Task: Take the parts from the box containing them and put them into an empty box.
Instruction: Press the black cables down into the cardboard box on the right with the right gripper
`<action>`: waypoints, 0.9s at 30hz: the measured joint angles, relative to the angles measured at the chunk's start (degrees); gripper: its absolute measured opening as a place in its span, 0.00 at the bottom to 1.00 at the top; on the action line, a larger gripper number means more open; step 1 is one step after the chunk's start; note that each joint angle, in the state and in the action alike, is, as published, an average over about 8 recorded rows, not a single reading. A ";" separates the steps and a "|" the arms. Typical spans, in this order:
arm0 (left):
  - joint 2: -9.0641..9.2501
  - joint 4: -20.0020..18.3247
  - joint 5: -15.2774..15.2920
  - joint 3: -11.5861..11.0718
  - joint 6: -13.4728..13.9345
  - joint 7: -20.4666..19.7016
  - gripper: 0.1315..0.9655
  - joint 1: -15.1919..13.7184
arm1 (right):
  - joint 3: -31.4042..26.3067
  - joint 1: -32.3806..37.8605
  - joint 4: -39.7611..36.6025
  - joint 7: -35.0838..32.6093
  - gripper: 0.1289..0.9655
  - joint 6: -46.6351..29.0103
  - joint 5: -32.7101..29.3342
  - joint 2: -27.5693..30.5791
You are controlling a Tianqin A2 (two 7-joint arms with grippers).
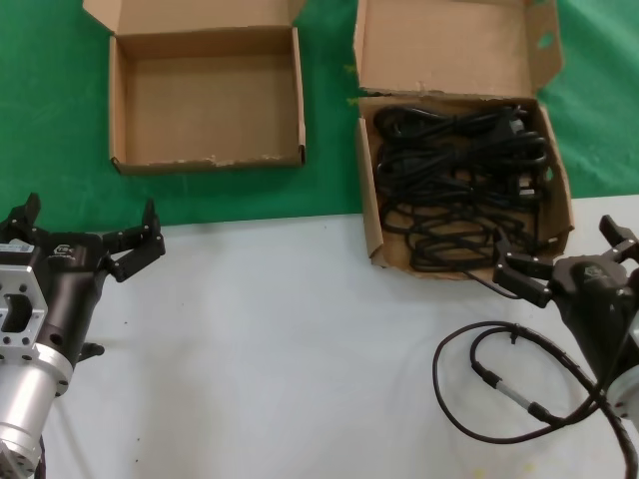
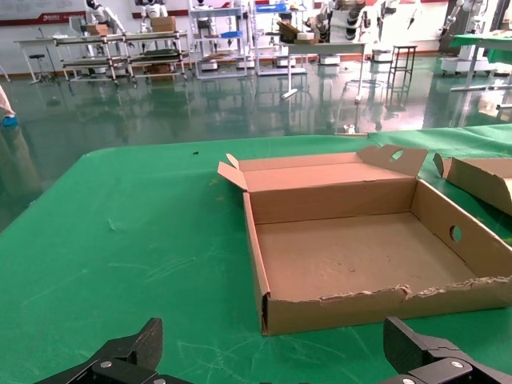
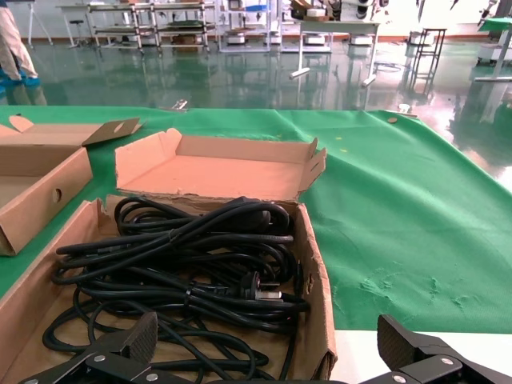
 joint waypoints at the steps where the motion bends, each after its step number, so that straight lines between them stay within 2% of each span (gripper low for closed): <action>1: 0.00 0.00 0.00 0.00 0.00 0.00 1.00 0.00 | 0.00 0.00 0.00 0.00 1.00 0.00 0.00 0.00; 10: 0.00 0.00 0.00 0.00 0.00 0.00 0.99 0.00 | 0.00 0.00 0.00 0.00 1.00 0.00 0.00 0.00; 19: 0.00 0.00 0.00 0.00 0.00 0.00 0.92 0.00 | -0.20 0.03 0.04 -0.09 1.00 0.11 -0.10 0.15; 27: 0.00 0.00 0.00 0.00 0.00 0.00 0.77 0.00 | -2.63 1.36 0.20 -0.98 1.00 0.51 -0.82 3.55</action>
